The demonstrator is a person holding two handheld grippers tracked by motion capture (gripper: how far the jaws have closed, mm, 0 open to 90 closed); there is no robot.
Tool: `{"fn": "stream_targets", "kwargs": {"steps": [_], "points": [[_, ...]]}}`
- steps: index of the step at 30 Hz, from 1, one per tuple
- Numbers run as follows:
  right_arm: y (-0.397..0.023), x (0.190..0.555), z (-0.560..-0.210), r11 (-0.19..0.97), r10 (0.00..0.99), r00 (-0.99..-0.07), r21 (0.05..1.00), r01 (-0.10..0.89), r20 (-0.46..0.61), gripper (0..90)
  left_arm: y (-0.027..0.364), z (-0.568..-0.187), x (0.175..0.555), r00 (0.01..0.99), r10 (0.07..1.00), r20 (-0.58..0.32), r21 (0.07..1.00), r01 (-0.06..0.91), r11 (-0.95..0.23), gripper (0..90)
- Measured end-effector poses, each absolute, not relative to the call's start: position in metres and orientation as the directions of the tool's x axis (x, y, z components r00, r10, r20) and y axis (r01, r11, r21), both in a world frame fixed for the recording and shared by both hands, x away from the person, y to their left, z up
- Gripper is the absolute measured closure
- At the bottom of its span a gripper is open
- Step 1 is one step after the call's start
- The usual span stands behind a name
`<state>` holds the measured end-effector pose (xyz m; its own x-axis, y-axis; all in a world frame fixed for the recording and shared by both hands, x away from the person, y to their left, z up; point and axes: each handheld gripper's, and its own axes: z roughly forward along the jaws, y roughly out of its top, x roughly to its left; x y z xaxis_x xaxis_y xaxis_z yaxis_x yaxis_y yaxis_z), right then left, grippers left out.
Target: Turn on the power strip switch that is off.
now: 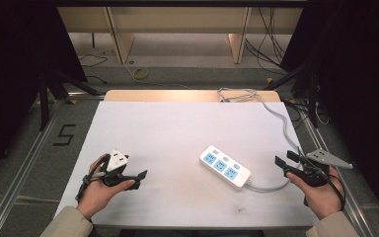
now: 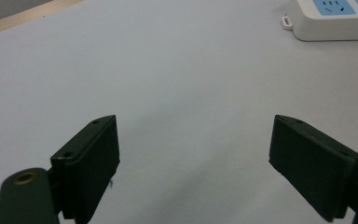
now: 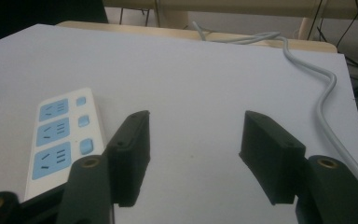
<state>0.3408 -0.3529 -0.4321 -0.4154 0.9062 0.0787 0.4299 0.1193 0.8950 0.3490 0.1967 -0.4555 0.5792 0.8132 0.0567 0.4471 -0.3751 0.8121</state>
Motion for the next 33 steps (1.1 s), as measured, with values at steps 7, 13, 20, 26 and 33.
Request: {"fn": "stream_targets", "kwargs": {"steps": [7,13,20,26,33], "points": [[-0.350,0.338,-0.427,0.139,0.907,-0.417,0.891,0.432,0.061,65.7,0.198,-0.456,0.349,0.579,0.813,0.061,0.807,0.451,-0.381,15.6],[-0.347,0.338,-0.422,0.165,0.908,-0.417,0.877,0.452,0.045,84.7,0.198,-0.457,0.349,0.579,0.813,0.064,0.804,0.452,-0.386,15.6],[-0.347,0.338,-0.418,0.190,0.902,-0.430,0.865,0.464,0.032,90.0,0.198,-0.456,0.349,0.576,0.815,0.065,0.805,0.452,-0.384,15.6],[-0.346,0.339,-0.417,0.206,0.900,-0.435,0.854,0.478,0.026,90.0,0.198,-0.456,0.349,0.577,0.814,0.066,0.804,0.453,-0.386,15.7],[-0.344,0.341,-0.415,0.222,0.892,-0.451,0.848,0.481,0.022,90.0,0.198,-0.456,0.349,0.575,0.816,0.059,0.805,0.456,-0.380,15.7]]}}
